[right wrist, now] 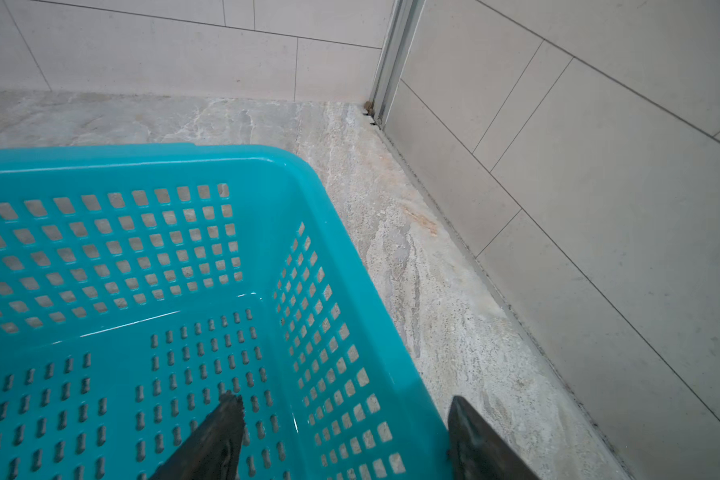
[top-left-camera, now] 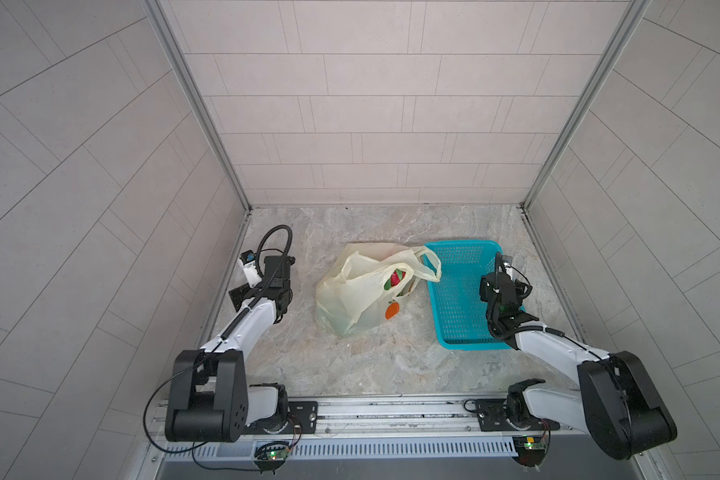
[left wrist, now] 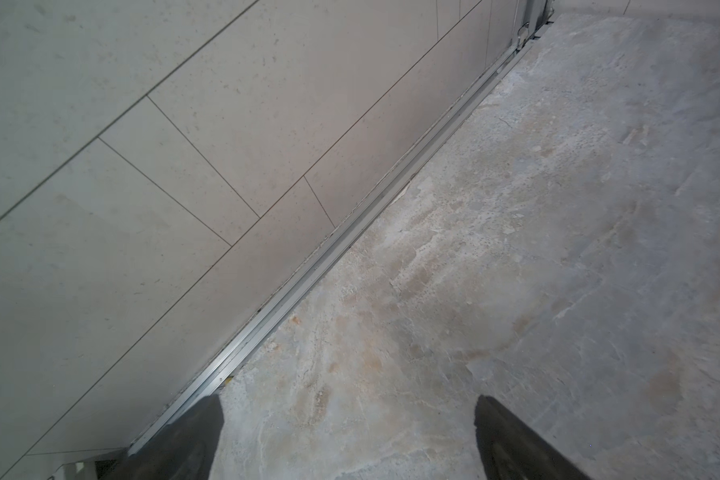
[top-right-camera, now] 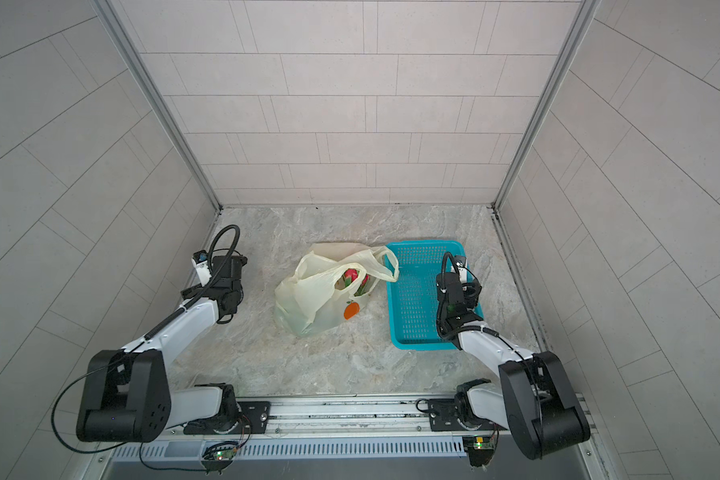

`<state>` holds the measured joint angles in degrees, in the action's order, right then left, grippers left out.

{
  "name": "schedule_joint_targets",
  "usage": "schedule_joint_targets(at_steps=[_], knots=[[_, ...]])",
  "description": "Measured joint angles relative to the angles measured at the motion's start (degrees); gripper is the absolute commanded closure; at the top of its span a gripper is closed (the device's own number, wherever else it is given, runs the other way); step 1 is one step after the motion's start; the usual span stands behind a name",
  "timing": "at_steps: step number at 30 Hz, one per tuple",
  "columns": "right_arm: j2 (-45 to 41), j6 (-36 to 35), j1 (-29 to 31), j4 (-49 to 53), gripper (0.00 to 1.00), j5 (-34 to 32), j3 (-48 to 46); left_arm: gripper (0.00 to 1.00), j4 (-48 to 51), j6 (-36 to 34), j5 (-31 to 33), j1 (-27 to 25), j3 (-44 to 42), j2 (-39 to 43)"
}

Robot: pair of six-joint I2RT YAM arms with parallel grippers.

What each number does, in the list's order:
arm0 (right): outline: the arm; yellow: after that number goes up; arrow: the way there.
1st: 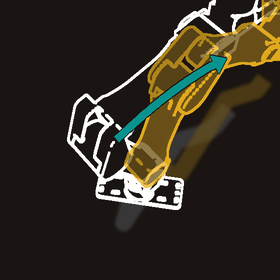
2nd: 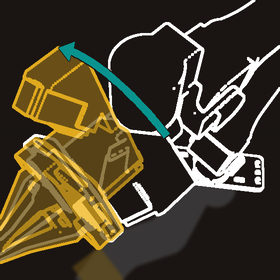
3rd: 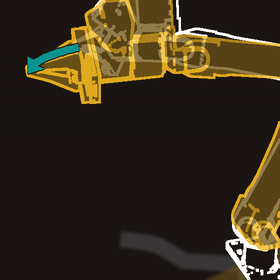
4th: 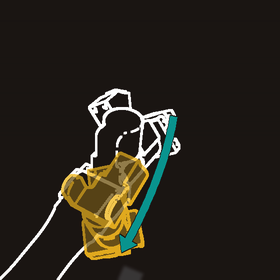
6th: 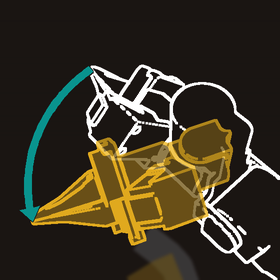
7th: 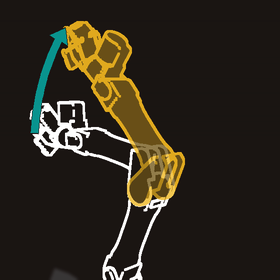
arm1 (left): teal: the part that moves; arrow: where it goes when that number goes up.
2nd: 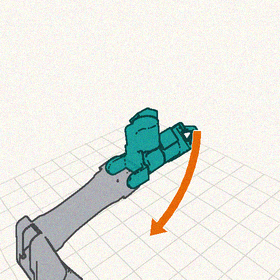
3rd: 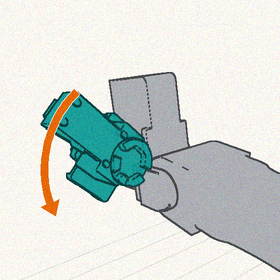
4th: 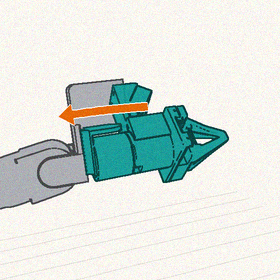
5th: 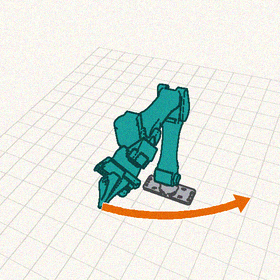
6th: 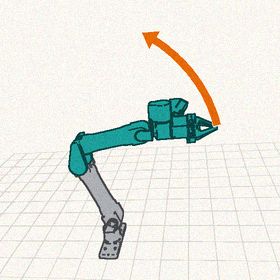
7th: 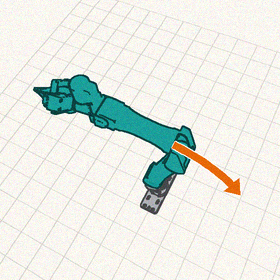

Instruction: Place the fruits into the plastic bag

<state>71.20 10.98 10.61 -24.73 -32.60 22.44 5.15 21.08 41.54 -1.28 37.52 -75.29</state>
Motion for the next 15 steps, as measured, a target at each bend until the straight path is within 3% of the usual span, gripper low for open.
schedule_joint_targets(at_steps=[4,7,8,9,15], knots=[[6.0,-3.2,-0.1,-11.1,0.21,-2.8,-1.2,0.0,-13.1,-3.6,-2.7,0.0,-4.0,-6.1],[9.6,-5.2,-0.7,-18.1,0.16,-2.2,-1.4,0.0,-17.2,-5.9,-4.9,0.2,-4.0,-10.1],[10.8,-5.9,-1.2,-21.2,0.03,-1.0,-1.7,0.0,-18.8,-6.8,-5.9,0.3,-4.0,-10.8],[12.2,-6.3,-1.8,-24.1,0.01,0.4,-2.1,0.0,-20.6,-7.8,-7.3,0.3,-4.0,-11.3],[16.6,-9.7,-3.2,-29.6,0.0,7.2,-2.6,0.0,-29.3,-14.1,-19.9,0.5,-4.8,-11.2]])
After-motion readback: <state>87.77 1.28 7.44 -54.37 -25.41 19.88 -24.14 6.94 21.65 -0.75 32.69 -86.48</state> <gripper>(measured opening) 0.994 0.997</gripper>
